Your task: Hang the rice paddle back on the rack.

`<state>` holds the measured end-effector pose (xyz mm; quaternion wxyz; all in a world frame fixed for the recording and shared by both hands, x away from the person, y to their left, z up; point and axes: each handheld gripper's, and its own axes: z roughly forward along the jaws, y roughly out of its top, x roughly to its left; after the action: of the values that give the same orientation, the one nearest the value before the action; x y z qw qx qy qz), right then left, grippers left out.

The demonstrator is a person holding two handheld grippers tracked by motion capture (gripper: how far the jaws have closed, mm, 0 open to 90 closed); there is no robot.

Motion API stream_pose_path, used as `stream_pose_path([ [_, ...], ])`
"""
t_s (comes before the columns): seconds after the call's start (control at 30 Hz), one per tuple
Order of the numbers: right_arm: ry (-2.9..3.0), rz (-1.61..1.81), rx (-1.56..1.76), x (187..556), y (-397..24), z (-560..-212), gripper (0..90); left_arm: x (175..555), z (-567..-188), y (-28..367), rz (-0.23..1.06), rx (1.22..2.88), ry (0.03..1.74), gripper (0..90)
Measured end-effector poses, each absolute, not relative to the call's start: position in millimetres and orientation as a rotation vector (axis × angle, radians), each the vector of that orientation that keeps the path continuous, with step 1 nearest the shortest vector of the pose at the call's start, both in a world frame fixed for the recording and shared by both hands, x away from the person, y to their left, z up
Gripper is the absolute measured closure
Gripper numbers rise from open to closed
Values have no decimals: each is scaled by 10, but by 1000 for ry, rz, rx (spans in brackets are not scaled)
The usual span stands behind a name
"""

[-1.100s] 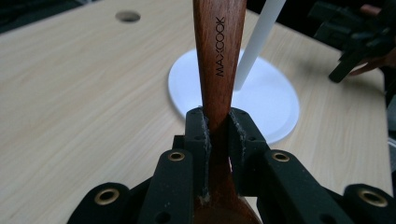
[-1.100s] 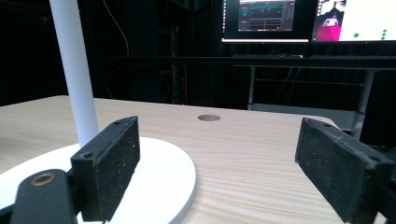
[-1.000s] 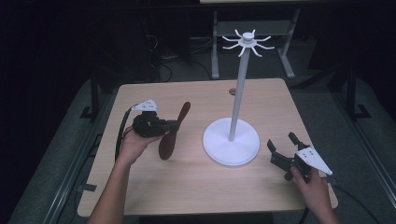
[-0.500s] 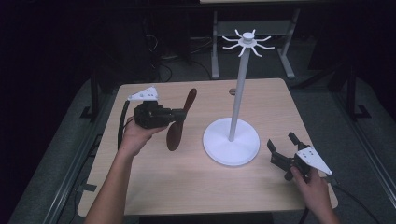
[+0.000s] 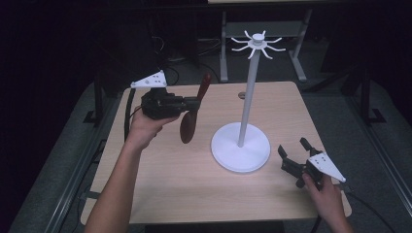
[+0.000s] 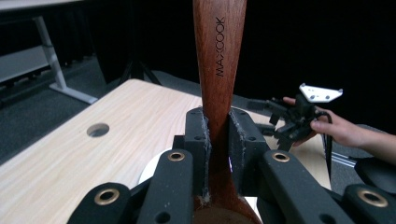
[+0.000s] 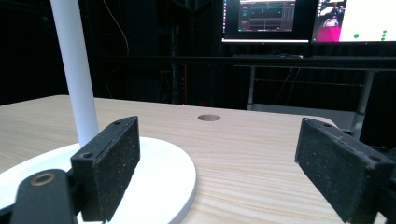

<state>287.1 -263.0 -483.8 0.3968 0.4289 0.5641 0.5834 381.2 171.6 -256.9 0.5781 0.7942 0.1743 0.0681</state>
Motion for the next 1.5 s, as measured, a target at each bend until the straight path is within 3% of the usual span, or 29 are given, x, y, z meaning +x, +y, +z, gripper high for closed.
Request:
stream_pose_path([
  [0.87,1430,1478,1084,2872,-2631,-4838,135,3873,-1999,1446,162,1815,291,788],
  [1.5,1432,1478,1080,2872,-2631,-4838,135,3942,-1932,1224,159,1837,274,789],
])
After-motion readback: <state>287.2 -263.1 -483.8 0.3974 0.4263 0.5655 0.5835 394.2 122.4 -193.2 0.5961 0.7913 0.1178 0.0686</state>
